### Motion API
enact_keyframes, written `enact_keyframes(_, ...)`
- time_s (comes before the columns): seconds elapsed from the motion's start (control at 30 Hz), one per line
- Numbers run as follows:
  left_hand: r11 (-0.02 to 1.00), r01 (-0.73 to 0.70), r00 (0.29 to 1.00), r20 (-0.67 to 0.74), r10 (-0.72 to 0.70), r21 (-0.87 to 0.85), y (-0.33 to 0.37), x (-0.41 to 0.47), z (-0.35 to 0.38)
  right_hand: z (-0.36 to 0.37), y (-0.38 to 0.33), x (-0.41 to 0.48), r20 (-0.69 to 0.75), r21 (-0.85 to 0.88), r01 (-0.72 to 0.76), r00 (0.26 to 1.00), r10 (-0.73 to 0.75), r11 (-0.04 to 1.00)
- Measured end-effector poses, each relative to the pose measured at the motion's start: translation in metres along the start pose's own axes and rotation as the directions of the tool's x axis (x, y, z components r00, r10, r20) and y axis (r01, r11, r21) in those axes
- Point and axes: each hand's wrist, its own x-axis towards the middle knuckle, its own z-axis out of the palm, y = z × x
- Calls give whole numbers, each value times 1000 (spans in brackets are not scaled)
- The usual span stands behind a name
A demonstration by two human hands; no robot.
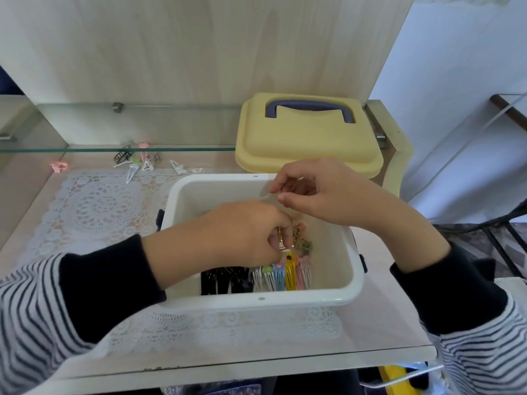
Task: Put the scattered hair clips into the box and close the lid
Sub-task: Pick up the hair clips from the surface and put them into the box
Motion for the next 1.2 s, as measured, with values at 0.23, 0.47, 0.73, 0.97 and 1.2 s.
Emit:
enact_keyframes(0.23, 991, 27, 967, -255, 8, 132, -13, -30, -13, 3, -4, -2, -24, 13, -35, 999, 35, 999)
enact_keyframes(0.47, 988, -30, 750, -650, 122, 152, -39, -62, -15, 9, -29, -7, -158, 0, -43, 986, 43, 999)
enact_keyframes(0.73, 999, -16, 547, -837, -35, -52, -86, -92, -2, 53, -84, 5, -460, 44, -8, 888, 27, 999)
enact_keyframes(0.97, 960, 70, 414, -867, -277, -273, -142, -118, 16, 120, -159, 30, -523, 58, 152, 847, -100, 987)
enact_keyframes(1.2, 883, 300, 459, -756, -466, -361, -195, -129, 46, 190, -181, 64, -332, -41, -8, 943, -6, 999)
